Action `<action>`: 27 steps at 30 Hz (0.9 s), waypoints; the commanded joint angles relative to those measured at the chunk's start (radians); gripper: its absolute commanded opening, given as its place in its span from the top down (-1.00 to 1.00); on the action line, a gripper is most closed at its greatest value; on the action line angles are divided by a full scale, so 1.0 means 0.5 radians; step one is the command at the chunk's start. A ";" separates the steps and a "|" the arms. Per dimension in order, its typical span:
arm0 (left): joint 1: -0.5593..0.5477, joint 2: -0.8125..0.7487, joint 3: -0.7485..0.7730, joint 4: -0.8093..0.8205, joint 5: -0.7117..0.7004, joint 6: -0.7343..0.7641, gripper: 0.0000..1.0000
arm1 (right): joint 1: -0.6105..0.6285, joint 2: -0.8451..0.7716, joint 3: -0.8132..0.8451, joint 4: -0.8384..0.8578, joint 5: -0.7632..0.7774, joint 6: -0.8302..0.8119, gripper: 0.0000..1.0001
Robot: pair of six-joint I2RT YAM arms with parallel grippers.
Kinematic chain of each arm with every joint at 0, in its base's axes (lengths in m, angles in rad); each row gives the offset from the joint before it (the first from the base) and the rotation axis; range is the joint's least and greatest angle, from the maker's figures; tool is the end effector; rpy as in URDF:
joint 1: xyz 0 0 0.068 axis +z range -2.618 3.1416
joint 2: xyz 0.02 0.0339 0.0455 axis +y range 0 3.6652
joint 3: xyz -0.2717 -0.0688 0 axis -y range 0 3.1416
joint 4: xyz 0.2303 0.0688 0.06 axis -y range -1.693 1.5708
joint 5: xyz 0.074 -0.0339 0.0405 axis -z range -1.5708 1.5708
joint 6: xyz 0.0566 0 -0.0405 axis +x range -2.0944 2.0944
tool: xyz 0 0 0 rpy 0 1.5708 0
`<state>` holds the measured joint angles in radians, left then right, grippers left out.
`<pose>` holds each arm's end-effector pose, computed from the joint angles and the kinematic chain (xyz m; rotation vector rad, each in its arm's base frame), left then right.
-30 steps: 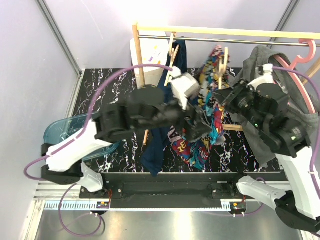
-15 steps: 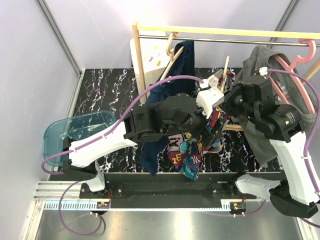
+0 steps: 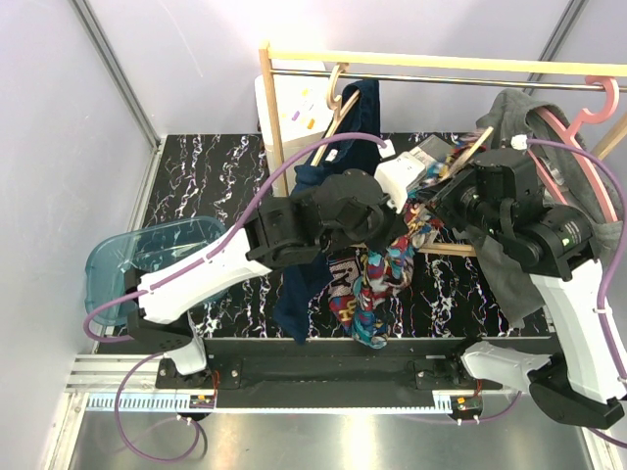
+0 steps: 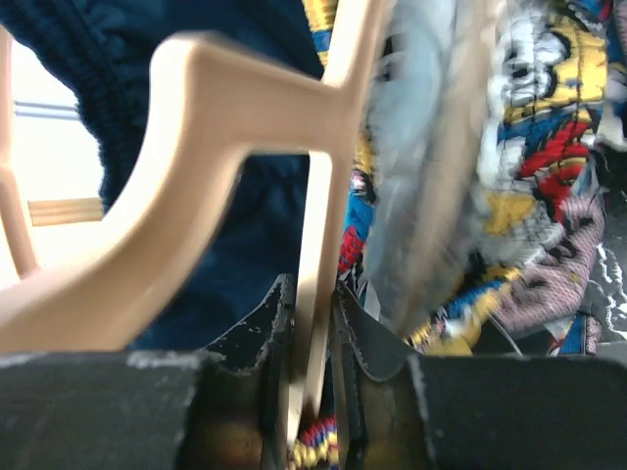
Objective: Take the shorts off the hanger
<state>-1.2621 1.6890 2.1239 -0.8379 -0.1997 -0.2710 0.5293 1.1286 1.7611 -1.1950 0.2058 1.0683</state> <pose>0.1185 -0.3345 0.4840 0.8554 1.8680 -0.7917 0.1469 0.0726 0.4746 0.7077 2.0907 0.7124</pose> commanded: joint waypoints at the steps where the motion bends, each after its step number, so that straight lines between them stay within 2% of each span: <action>1: 0.045 -0.031 -0.017 0.084 0.025 0.002 1.00 | 0.015 -0.112 0.006 0.220 -0.111 0.014 0.79; 2: 0.045 -0.049 -0.026 0.090 0.028 0.002 1.00 | 0.015 -0.122 -0.021 0.233 -0.117 -0.016 0.67; 3: 0.045 -0.064 -0.038 0.090 0.025 -0.010 1.00 | 0.015 -0.125 -0.022 0.230 -0.108 -0.032 0.47; 6: 0.055 -0.159 -0.118 0.114 0.053 -0.068 1.00 | 0.015 -0.149 -0.025 0.239 -0.047 -0.093 0.10; 15: 0.061 -0.322 -0.219 0.194 0.114 -0.151 1.00 | 0.015 -0.104 0.092 0.169 0.036 -0.158 -0.16; 16: 0.061 -0.331 -0.232 0.191 0.090 -0.151 1.00 | 0.015 -0.067 0.153 0.120 0.061 -0.237 -0.30; 19: 0.064 -0.371 -0.265 0.179 0.080 -0.136 1.00 | 0.015 0.037 0.330 0.034 0.143 -0.521 -0.52; 23: 0.067 -0.411 -0.287 0.160 0.086 -0.166 1.00 | 0.012 0.136 0.515 -0.028 0.190 -0.783 -0.54; 27: 0.079 -0.427 -0.263 0.154 0.138 -0.185 1.00 | 0.015 0.148 0.470 0.049 0.184 -0.977 -0.54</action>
<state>-1.2297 1.5352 1.9697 -0.8383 -0.1593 -0.3435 0.5301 1.2079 1.9915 -1.1816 0.2565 0.7376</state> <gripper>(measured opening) 0.068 0.772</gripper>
